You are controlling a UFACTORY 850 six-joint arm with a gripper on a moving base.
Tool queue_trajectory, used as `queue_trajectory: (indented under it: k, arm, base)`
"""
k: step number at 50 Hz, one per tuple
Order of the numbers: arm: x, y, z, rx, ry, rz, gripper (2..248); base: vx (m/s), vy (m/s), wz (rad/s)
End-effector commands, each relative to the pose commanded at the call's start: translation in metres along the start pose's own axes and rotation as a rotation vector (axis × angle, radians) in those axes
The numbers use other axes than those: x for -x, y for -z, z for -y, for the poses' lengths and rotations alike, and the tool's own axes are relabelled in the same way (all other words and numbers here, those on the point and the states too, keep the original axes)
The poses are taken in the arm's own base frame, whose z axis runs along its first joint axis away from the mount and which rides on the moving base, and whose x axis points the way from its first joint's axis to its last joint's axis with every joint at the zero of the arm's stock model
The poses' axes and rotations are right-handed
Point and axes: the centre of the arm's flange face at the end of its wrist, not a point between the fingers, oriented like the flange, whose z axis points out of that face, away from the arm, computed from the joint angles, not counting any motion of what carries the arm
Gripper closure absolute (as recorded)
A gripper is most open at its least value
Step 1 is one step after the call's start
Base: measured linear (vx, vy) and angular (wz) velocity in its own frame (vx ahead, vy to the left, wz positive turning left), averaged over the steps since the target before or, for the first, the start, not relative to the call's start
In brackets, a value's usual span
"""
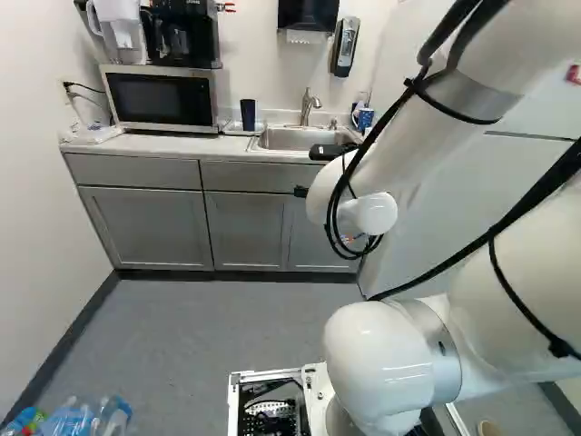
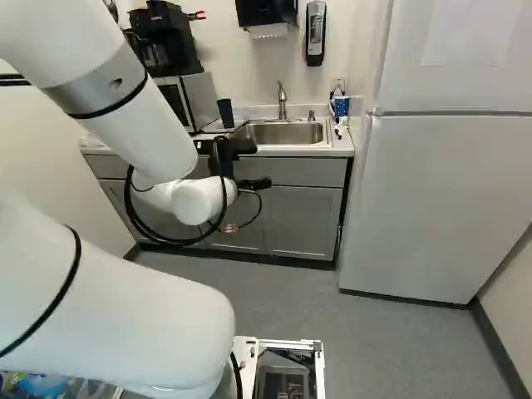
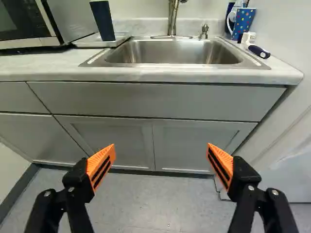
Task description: Rinse the cup and place it in the tray
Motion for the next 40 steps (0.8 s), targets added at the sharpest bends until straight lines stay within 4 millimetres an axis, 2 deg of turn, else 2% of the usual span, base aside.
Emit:
queue_trajectory:
  k: [20, 40]
  arm:
    - [0.024, 0.012, 0.003, -0.016, 0.005, -0.038, 3]
    - [0.038, 0.02, 0.004, -0.025, 0.006, -0.059, 3]
  base:
    - [0.0, 0.0, 0.0]
    - [0.0, 0.0, 0.0]
